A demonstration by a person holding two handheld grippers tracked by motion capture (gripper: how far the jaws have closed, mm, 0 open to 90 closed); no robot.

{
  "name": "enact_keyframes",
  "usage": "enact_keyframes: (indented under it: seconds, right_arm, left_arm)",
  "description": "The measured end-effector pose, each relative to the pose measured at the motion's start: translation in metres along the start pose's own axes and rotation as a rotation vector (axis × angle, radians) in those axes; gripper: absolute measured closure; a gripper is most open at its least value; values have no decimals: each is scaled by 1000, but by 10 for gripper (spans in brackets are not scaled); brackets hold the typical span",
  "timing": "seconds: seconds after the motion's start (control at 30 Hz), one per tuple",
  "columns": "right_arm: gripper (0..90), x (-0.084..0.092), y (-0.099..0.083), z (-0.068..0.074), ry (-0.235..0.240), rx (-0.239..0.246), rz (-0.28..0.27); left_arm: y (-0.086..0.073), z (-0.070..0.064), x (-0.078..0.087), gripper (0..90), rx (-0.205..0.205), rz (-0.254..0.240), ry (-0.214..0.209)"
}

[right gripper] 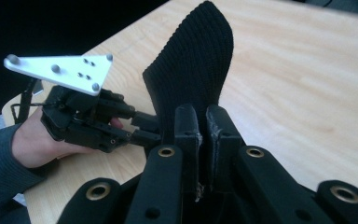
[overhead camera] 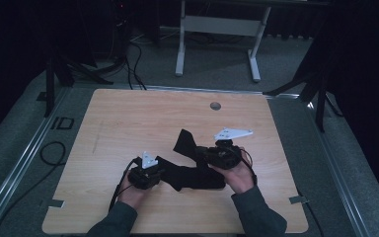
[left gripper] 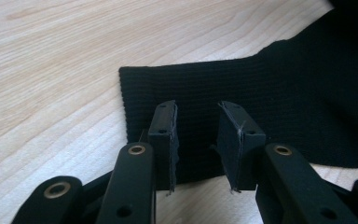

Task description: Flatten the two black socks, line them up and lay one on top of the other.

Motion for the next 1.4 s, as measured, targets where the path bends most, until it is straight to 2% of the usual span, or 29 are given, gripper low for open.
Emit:
enact_keyframes:
  seconds: [0.13,0.27,0.4,0.47,0.57,0.7,0.8,0.97,1.1,1.4]
  right_arm:
    - [844,-17,-10,-1,2,-37,21]
    - [844,-31,-16,-2,-11,-66,37]
    - [844,-47,-22,1,-20,-71,63]
    - [844,-54,-25,4,-16,-72,74]
    - [844,-65,-30,8,-12,-73,91]
    - [843,-77,-35,12,-13,-79,116]
    - [843,-85,-38,14,-12,-82,136]
    - [842,-96,-45,15,-21,-107,170]
    - [840,-103,-53,15,-30,-126,197]
    - [838,-106,-60,20,-25,-127,209]
  left_arm:
    - [-1,-5,0,697,13,-2,-1]
    - [0,-11,0,702,2,-3,-17]
    - [1,-10,4,721,1,-15,-16]
    - [4,-6,11,726,6,-41,-8]
    - [7,6,24,730,39,-88,23]
    - [3,25,37,749,96,-107,60]
    - [0,33,42,783,137,-115,67]
    - [2,31,44,825,122,-128,56]
    - [3,25,41,840,93,-111,41]
    - [2,24,39,841,89,-103,36]
Point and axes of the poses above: each handheld gripper's, and its own axes: x roughly backward along the jaws, y roughly out of its top, z roughly to its left, the point moved 7 cm from there along -x, roughly forward along the jaws, and after that the axes turned 10 degrees about -x, right-handed, at the moved point
